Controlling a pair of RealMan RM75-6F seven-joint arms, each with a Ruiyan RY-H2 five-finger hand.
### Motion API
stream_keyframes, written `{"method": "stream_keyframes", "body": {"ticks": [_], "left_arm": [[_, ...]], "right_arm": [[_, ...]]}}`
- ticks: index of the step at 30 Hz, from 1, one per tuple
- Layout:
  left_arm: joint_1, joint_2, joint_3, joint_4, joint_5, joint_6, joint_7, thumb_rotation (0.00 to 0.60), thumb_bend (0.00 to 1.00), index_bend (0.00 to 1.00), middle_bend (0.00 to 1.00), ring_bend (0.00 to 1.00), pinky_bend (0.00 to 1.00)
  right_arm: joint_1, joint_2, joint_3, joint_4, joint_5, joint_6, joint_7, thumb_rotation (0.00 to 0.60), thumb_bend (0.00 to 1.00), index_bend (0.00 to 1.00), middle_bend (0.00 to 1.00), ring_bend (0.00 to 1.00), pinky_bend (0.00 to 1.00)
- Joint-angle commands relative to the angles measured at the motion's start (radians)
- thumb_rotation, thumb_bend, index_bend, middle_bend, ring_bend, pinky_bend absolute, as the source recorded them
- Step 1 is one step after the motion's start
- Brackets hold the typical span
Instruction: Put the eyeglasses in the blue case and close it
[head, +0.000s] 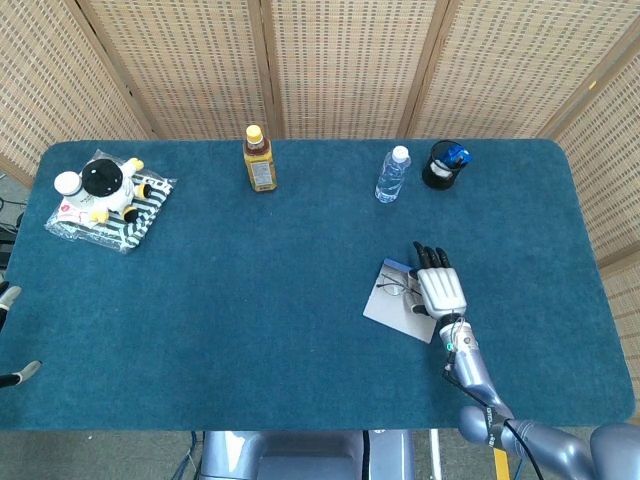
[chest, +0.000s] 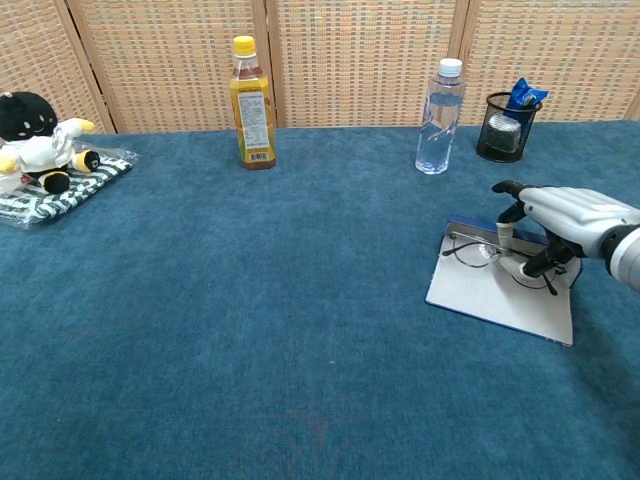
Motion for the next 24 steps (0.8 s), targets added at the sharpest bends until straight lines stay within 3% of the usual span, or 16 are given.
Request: {"method": "stream_keyframes", "body": {"ticks": [1, 8, 11, 14, 24], "left_arm": [[0.000, -0.001, 0.000, -0.001, 0.001, 0.001, 0.001, 0.600, 0.00, 0.00, 0.00, 0.00, 0.00], [0.001, -0.002, 0.001, -0.003, 0.002, 0.002, 0.008, 0.600, 0.00, 0.00, 0.00, 0.00, 0.00], [0.001, -0.002, 0.001, -0.003, 0.002, 0.002, 0.008, 0.600, 0.00, 0.00, 0.00, 0.00, 0.00], [0.002, -0.001, 0.003, -0.003, 0.004, 0.002, 0.007, 0.600, 0.00, 0.00, 0.00, 0.00, 0.00], [0.002, -0.001, 0.004, -0.003, 0.008, 0.004, 0.007, 0.600, 0.00, 0.00, 0.00, 0.00, 0.00]], "right_arm": [[0.000, 0.006, -0.005, -0.006, 0.004, -0.008, 0.002, 0.600, 0.54, 0.62, 0.00, 0.00, 0.04], [-0.005, 0.011, -0.015, -0.012, -0.027, 0.010, 0.034, 0.600, 0.44, 0.47, 0.00, 0.00, 0.04], [-0.010, 0.008, -0.019, -0.004, -0.050, 0.032, 0.056, 0.600, 0.31, 0.26, 0.00, 0.00, 0.04], [-0.014, 0.000, -0.021, 0.010, -0.068, 0.048, 0.085, 0.600, 0.26, 0.10, 0.00, 0.00, 0.04], [-0.015, 0.005, -0.020, -0.016, -0.100, 0.076, 0.102, 0.600, 0.25, 0.06, 0.00, 0.00, 0.04]]}}
